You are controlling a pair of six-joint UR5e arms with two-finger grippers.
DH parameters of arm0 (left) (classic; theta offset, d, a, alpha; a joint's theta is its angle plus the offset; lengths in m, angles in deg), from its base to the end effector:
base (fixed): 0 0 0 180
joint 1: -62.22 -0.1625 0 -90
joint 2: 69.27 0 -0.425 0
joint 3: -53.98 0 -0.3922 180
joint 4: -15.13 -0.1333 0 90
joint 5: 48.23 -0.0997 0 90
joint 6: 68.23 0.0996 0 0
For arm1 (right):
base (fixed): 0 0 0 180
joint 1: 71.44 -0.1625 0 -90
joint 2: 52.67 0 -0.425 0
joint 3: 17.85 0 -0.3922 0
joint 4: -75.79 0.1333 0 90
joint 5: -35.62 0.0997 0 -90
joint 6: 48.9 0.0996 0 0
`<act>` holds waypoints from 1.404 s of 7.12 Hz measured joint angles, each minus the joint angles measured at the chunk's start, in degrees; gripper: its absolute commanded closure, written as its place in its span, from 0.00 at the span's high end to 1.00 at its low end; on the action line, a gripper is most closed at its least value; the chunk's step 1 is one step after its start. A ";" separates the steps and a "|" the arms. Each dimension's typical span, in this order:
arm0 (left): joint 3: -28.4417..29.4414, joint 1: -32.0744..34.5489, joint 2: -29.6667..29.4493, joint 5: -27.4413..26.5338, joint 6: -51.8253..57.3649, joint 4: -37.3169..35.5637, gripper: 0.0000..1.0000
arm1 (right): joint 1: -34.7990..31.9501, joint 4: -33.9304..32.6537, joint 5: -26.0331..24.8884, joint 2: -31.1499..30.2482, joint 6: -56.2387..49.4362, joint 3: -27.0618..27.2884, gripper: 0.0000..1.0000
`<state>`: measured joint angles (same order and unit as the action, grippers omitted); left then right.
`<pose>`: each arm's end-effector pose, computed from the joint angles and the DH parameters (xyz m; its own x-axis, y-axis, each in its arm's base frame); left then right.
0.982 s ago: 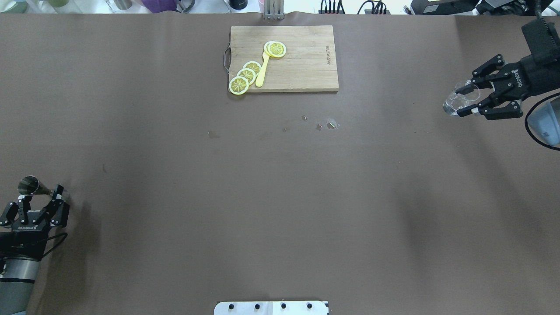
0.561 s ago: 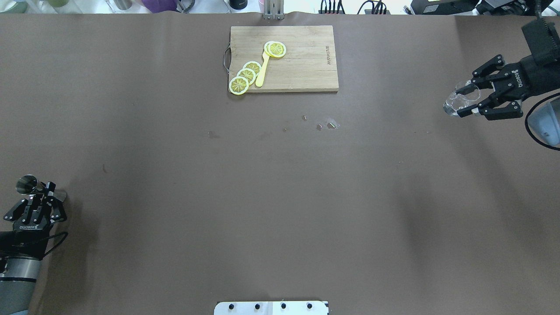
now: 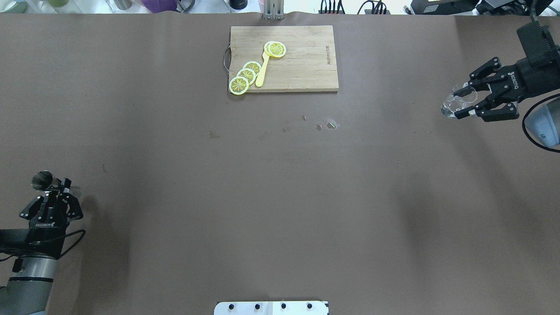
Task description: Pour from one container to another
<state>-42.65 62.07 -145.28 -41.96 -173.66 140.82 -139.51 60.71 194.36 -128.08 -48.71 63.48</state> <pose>0.3798 -0.2313 0.5874 0.7231 -0.0272 -0.6902 0.6886 0.1071 0.7172 -0.1674 -0.5241 0.4407 -0.0071 -0.9884 0.1516 0.0595 0.1510 0.9868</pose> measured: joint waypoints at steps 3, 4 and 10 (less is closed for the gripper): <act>-3.48 1.73 -10.24 3.37 25.80 7.52 0.00 | -0.35 -0.96 1.08 0.46 -0.48 -1.15 0.00; -3.53 2.60 -14.55 3.98 33.76 10.56 0.00 | -1.15 -1.10 2.08 0.49 -0.44 -1.03 0.00; -1.63 9.92 -36.82 14.29 58.02 15.39 0.00 | -4.27 -4.17 3.18 3.81 0.08 3.39 0.00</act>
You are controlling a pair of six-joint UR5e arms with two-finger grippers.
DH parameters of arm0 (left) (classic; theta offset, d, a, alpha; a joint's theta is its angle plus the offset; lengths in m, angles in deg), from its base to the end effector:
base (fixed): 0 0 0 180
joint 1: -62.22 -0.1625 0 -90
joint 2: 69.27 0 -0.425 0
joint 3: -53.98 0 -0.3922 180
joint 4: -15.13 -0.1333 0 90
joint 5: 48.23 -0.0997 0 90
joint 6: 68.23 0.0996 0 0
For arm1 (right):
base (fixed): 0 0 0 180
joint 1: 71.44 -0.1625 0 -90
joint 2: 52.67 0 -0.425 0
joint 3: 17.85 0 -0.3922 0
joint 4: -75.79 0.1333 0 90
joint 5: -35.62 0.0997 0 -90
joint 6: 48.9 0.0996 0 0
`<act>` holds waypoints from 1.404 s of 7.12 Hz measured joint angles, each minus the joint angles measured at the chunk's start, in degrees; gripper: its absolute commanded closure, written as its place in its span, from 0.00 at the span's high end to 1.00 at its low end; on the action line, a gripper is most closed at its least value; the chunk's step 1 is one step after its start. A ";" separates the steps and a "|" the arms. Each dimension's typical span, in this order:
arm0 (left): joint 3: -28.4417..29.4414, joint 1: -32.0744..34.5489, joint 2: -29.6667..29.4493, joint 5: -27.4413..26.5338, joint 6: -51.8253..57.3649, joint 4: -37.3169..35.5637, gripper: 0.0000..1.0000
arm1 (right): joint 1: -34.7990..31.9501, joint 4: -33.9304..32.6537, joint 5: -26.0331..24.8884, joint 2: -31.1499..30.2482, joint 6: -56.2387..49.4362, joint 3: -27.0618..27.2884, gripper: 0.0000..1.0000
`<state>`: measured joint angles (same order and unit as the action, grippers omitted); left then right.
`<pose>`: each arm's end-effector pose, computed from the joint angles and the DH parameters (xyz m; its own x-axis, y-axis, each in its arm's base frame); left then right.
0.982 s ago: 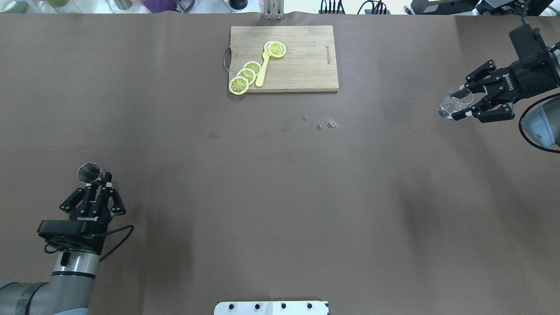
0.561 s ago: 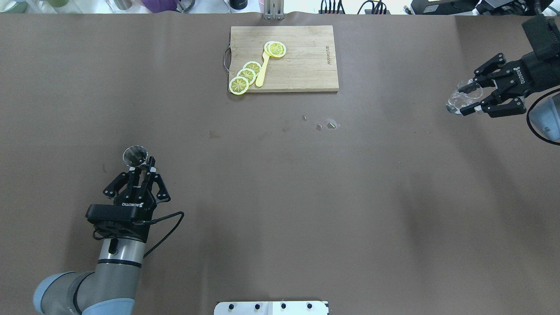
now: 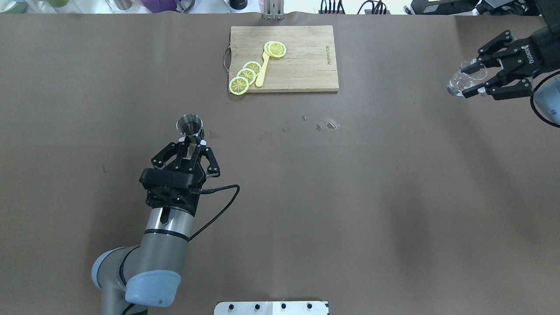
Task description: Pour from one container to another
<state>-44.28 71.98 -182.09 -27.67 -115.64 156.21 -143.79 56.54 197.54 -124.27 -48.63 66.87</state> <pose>0.5026 -0.3163 0.2578 0.7579 0.1108 -0.6429 0.6258 0.1547 0.7645 -0.1322 -0.5430 0.3809 0.0093 -0.9943 0.1062 0.0323 0.1064 0.9938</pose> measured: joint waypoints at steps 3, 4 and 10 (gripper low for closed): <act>10.88 7.31 -12.45 11.83 0.67 -0.09 0.00 | 0.44 -4.79 -4.73 3.85 -0.20 1.88 0.00; 13.80 7.97 -15.45 13.36 0.73 -0.12 0.00 | 0.88 -7.99 -5.95 4.52 -0.40 3.84 0.00; 17.43 14.22 -20.76 26.22 13.29 4.70 0.00 | 4.55 -22.35 -12.12 5.12 -3.69 10.04 0.00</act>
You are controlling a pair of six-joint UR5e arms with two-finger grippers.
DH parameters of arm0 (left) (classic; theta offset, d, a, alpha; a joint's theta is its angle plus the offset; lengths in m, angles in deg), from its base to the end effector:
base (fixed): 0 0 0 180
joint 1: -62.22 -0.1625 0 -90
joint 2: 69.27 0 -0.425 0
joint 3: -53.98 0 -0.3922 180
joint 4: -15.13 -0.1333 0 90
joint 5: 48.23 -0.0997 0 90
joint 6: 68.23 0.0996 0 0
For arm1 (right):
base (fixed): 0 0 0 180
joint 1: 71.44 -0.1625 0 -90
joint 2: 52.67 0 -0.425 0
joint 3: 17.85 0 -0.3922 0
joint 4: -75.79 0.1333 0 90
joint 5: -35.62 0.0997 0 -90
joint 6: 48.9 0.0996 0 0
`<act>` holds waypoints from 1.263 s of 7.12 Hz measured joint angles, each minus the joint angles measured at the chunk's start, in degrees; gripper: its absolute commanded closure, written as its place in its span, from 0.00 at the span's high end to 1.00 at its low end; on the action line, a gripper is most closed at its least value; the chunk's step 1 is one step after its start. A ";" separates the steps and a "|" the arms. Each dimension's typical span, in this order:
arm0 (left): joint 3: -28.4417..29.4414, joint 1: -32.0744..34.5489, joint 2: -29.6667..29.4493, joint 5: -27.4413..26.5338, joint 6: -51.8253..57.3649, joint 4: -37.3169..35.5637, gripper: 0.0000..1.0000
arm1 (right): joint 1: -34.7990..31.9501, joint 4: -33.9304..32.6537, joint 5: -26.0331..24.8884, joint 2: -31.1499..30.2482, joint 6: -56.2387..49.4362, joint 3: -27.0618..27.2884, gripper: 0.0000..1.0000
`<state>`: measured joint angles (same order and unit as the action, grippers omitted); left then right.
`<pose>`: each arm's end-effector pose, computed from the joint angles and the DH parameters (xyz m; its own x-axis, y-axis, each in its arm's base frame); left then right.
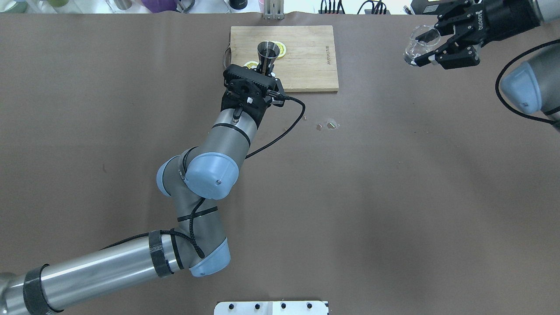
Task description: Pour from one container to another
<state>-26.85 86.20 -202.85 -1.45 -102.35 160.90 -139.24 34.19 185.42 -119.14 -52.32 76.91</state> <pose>0.5475 -0.4641 0.1488 0.7616 0.3215 -0.5627 0.5195 0.2163 0.8267 -0.1780 -0.5611 0.2808 0.1425 -0.9798 0.1406 0.0957 0.1550 0.9833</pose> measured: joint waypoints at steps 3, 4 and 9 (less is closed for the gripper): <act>-0.26 -0.90 -0.30 0.69 2.12 0.12 0.00 | 0.91 -19.20 -1.75 1.24 -13.62 6.11 0.00; -0.53 -1.42 0.07 0.50 3.48 0.50 0.00 | 0.98 -26.54 -2.52 1.63 -19.30 8.63 0.00; -0.73 -3.96 2.88 0.53 9.77 9.37 0.00 | 1.03 -52.11 -10.25 7.70 -41.44 11.32 0.00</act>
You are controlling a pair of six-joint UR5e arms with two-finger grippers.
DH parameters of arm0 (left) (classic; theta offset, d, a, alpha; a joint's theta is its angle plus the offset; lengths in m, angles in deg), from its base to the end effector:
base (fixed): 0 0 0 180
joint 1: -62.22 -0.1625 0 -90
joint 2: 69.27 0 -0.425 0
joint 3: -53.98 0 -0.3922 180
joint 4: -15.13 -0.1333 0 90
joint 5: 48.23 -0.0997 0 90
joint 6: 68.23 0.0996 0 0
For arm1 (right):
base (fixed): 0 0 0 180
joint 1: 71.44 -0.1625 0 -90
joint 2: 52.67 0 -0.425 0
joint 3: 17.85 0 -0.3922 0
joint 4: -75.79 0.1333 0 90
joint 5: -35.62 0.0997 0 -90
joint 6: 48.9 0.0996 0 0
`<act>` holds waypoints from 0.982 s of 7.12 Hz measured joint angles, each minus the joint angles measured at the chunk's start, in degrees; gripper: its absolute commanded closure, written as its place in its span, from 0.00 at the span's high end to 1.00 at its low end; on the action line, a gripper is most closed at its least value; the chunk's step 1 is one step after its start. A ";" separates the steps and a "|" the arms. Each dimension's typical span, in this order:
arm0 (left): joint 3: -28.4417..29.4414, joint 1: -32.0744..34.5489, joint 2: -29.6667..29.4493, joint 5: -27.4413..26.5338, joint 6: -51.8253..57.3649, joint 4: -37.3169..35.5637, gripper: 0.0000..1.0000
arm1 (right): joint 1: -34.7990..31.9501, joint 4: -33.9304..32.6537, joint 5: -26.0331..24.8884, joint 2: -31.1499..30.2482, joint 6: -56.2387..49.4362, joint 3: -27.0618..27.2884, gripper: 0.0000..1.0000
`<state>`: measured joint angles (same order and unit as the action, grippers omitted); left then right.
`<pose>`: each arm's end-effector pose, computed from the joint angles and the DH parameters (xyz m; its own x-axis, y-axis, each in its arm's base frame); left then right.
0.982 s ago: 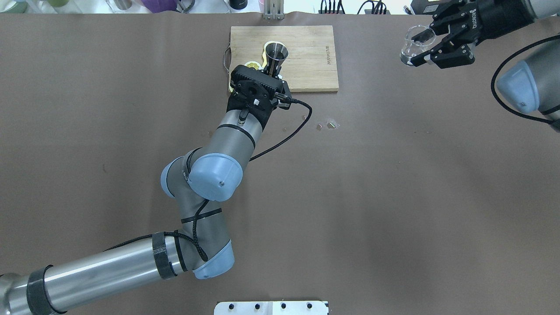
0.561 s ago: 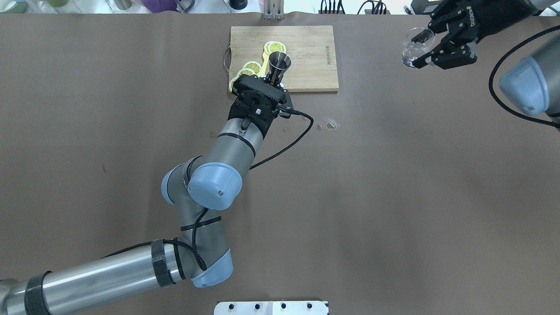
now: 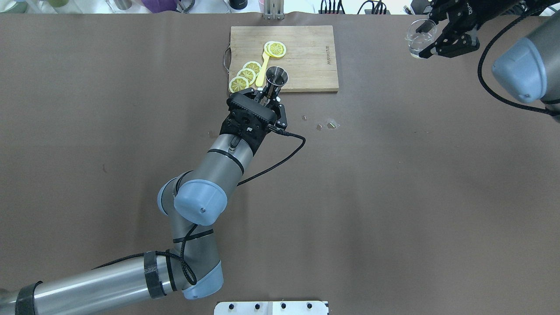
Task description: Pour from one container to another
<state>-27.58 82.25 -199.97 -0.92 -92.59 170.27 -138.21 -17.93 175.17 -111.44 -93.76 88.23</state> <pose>0.5593 -0.4177 0.1671 0.7549 0.4375 -0.4886 0.4746 0.1497 0.8674 -0.1850 -0.5768 0.2157 0.0744 -0.9926 -0.0957 0.4771 -0.0488 0.8775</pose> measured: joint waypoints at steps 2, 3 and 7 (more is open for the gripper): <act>0.39 -0.77 -0.56 0.16 0.07 2.55 0.00 | 0.21 -8.28 -1.29 3.60 -5.48 -0.34 0.00; 0.75 -0.83 -0.80 0.37 0.06 3.62 0.00 | 0.51 -10.57 -2.16 5.75 -6.46 -1.35 0.00; 1.20 -0.87 -1.62 0.63 0.10 4.37 0.00 | 4.28 -12.29 -4.13 12.86 -5.67 -5.29 0.00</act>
<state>-26.38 81.38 -201.59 -0.29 -92.49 174.65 -133.92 -30.22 171.04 -98.58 -99.43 82.94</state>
